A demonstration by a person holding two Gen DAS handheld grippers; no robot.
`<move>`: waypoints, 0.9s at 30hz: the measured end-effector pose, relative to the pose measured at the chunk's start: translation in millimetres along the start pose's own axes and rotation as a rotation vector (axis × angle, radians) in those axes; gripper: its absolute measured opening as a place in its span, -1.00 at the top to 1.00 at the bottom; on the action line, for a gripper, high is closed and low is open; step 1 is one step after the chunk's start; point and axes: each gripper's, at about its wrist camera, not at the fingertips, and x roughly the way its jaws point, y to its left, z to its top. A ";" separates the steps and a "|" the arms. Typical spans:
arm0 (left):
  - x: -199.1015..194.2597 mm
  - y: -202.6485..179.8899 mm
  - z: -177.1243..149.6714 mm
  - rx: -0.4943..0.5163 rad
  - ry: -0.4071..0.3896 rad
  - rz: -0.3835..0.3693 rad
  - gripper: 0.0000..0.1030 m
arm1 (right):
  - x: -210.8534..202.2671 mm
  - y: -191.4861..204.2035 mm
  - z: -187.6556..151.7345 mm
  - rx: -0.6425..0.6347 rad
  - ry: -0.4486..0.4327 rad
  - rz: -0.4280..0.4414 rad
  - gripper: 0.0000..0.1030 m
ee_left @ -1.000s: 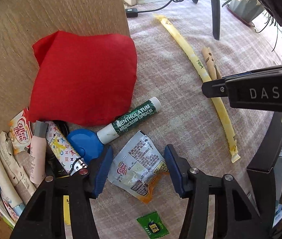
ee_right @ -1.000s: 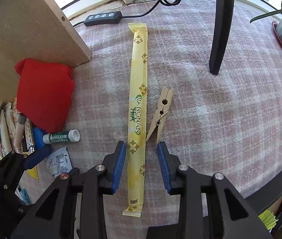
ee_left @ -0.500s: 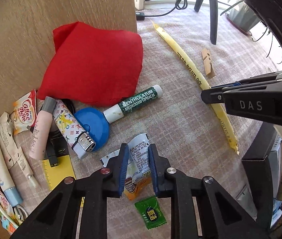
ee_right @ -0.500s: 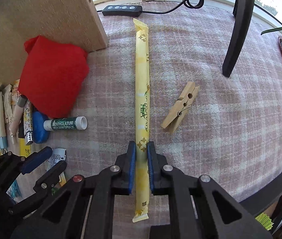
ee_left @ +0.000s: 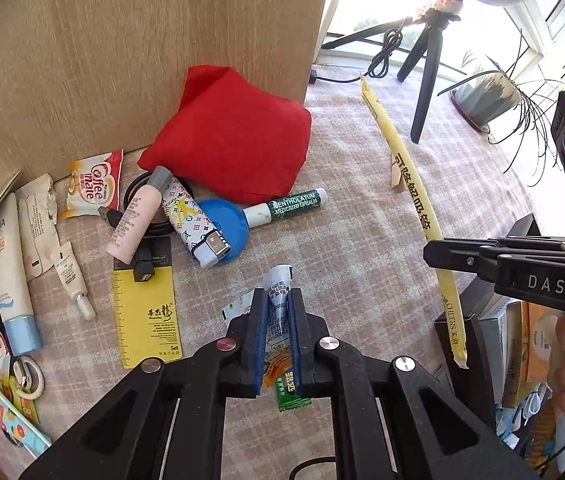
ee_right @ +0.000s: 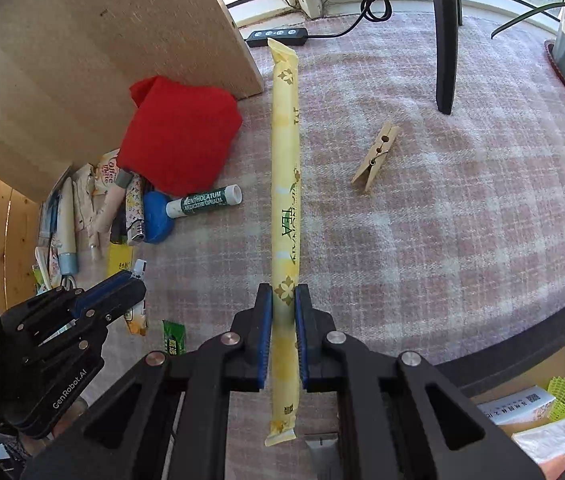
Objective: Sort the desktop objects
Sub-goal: 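Carry yellow strip and white tube into the black tray and release both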
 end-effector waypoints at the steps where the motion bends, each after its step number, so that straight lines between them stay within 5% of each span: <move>1: -5.0 0.1 -1.6 0.004 -0.008 -0.005 0.82 | -8.2 2.1 -4.4 -0.005 -0.011 0.005 0.79; 11: -44.1 -49.6 -10.8 0.150 -0.066 -0.114 0.82 | -69.3 -7.6 -32.2 -0.040 -0.102 0.045 0.79; 27: -87.7 -210.8 -87.5 0.495 0.009 -0.352 0.82 | -164.7 -166.4 -156.9 0.183 -0.218 -0.173 0.79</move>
